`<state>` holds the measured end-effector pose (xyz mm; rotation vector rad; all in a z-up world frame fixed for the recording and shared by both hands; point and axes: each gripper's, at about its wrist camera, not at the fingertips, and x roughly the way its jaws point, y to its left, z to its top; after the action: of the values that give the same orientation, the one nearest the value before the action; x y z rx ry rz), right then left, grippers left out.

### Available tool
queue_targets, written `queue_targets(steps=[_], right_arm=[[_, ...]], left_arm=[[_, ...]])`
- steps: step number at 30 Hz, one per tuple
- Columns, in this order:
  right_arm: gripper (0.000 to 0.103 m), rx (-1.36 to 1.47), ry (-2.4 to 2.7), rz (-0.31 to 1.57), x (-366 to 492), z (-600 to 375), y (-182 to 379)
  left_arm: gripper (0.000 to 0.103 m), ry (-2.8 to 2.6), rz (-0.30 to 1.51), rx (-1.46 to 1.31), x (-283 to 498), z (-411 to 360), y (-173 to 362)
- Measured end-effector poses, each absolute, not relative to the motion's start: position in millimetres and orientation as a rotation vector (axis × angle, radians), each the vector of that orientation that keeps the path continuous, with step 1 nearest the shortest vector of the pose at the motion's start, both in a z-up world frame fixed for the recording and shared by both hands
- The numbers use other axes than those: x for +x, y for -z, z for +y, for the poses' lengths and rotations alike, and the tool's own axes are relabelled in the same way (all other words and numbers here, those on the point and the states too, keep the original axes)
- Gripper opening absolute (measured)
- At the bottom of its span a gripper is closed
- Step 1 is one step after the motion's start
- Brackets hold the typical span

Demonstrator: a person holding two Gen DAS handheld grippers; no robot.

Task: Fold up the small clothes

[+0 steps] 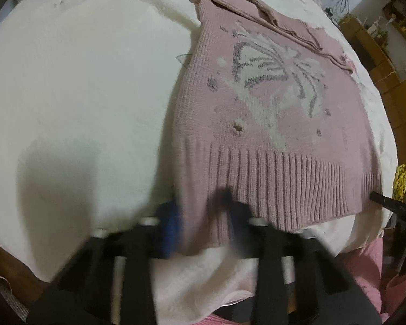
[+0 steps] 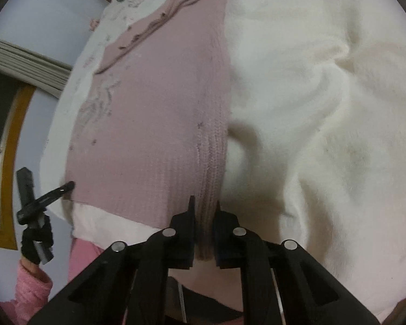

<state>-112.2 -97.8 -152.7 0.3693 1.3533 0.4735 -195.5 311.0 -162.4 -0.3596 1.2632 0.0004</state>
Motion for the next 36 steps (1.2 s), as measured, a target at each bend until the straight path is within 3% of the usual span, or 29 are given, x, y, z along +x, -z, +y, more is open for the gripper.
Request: queue_targets(steps=[10, 17, 33, 36], right_arm=[[0.009, 0.74, -0.72, 1.187, -93, -126, 99], [0.009, 0.783, -0.704, 1.133, -35, -133, 71], [0.009, 0.887, -0.519, 1.317, 104, -123, 144], [0.015, 0.878, -0.515, 1.341, 112, -124, 151]], left_arm=[[0.009, 0.17, 1.079, -0.677, -193, 334, 114], [0.009, 0.158, 0.973, -0.709, -137, 341, 83], [0.013, 0.016, 1.086, -0.68, -6, 375, 145], [0.014, 0.013, 1.113, -0.673, 3, 376, 153]])
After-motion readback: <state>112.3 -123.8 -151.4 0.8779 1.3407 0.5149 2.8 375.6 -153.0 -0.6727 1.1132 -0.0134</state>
